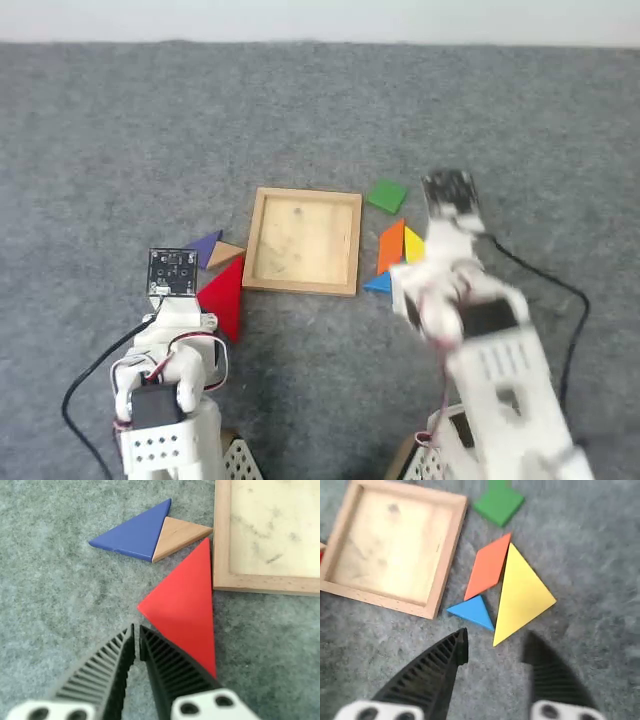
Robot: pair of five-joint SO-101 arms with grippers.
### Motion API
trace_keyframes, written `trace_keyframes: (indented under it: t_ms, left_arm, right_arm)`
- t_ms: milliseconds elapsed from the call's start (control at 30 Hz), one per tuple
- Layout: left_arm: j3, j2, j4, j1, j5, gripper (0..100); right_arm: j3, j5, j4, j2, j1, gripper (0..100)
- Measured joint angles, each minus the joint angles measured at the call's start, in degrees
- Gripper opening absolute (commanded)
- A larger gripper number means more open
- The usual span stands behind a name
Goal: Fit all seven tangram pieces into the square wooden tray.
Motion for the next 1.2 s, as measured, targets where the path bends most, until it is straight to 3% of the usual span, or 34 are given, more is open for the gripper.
trace_keyframes:
  t_ms: [133,367,533,767,967,1200]
  left_arm:
    - [0.0,0.0,0.0,0.0,-1.0,2]
    - [0.0,0.0,0.0,0.0,-13.2,2]
    - [0.0,0.0,0.5,0.0,-23.8,2]
    - [0.0,0.0,-2.3,0.0,-33.3,2]
    - [0.0,0.0,0.0,0.0,-35.3,1]
    - [0.0,0.0,0.0,-5.5,-35.3,1]
  right_arm:
    - [-10.7,-0.1,-1.1,19.6,0.0,41.4]
    - [-18.5,-2.8,-4.5,40.0,1.5,34.8]
    - [-18.9,-2.9,-5.9,44.5,4.6,26.8]
    - [-18.9,-0.4,-9.0,52.2,4.8,27.3]
    - [-20.1,5.3,-10.5,53.5,4.9,27.3]
    - [-20.9,10.1,-8.7,52.7,5.0,27.4]
